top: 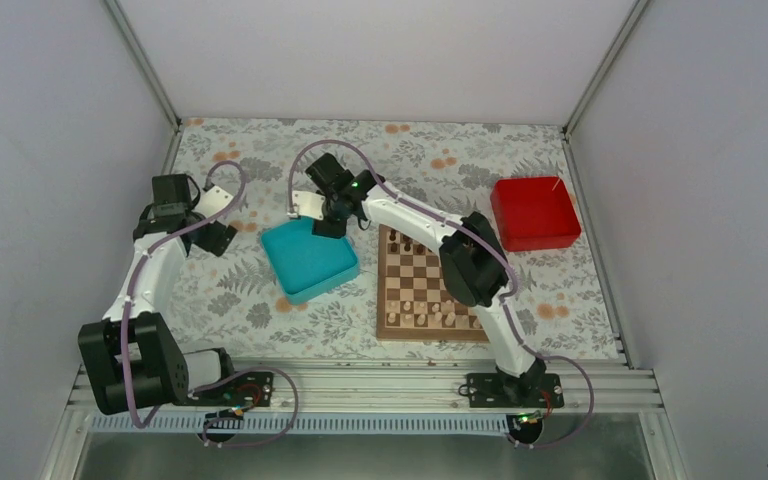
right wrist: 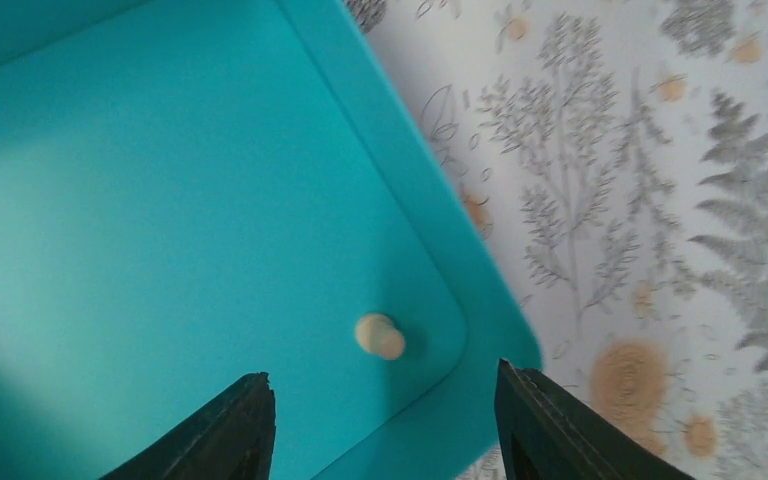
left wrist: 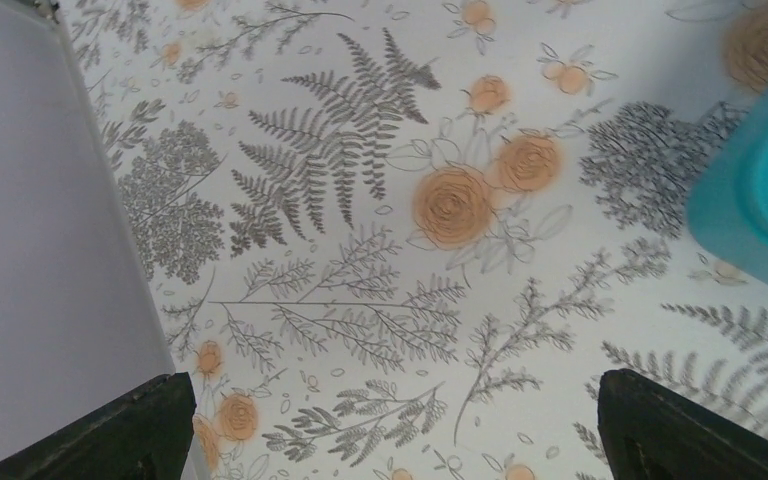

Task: Set up the chess pieces on the board
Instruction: Pick up the chess piece from the storage box.

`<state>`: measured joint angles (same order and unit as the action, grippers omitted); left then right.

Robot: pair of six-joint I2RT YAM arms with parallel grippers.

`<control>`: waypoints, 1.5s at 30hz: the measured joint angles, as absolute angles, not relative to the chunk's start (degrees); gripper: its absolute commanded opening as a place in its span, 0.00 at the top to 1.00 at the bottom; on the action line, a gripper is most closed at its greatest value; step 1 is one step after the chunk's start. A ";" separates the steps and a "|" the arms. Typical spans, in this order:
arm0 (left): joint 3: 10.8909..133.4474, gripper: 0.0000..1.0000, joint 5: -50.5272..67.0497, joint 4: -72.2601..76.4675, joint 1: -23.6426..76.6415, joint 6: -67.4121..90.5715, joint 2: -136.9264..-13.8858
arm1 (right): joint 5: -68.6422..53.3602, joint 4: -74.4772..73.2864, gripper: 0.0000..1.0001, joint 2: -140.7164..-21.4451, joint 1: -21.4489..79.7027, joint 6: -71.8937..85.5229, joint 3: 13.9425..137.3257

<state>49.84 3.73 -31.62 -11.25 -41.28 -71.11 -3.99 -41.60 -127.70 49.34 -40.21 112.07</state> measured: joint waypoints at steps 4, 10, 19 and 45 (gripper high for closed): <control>49.84 0.00 1.58 -28.27 -12.01 -38.39 -72.84 | -5.85 -43.18 0.37 -129.84 48.71 -40.49 112.57; 49.84 0.00 0.16 -24.01 -15.35 -35.09 -74.30 | -6.61 -43.33 0.32 -131.02 48.66 -40.93 112.92; 49.45 0.00 0.75 -21.47 -18.50 -34.02 -74.78 | -6.35 -42.09 0.31 -136.92 48.53 -41.56 115.55; 46.48 0.00 7.42 -20.34 -23.81 -35.35 -76.62 | -0.16 -46.39 0.37 -139.04 48.29 -42.37 120.14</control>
